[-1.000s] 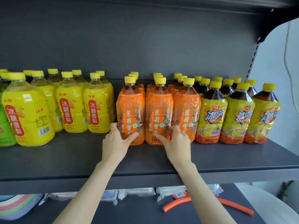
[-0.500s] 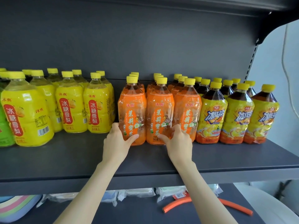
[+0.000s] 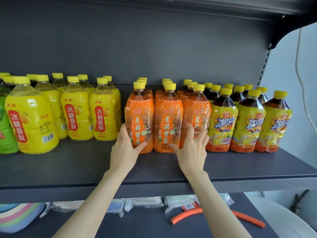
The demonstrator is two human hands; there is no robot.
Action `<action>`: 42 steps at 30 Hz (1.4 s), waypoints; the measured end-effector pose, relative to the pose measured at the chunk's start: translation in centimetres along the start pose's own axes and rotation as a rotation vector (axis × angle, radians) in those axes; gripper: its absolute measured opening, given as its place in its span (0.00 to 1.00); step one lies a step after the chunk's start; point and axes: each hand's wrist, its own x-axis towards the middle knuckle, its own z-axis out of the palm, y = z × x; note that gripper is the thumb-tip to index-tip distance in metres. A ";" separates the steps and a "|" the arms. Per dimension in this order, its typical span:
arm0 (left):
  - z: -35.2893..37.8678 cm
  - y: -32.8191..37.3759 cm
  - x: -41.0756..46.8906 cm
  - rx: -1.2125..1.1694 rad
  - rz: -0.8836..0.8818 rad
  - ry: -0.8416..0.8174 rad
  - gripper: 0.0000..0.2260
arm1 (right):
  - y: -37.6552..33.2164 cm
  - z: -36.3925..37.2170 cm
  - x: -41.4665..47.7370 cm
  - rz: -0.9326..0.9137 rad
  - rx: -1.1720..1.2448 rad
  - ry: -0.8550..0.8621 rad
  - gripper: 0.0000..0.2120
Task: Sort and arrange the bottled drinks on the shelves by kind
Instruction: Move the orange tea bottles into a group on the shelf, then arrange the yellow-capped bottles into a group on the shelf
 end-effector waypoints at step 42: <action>-47.7 -28.7 -8.3 0.266 0.095 0.352 0.10 | -48.2 1.0 -18.9 -0.509 0.667 -0.438 0.14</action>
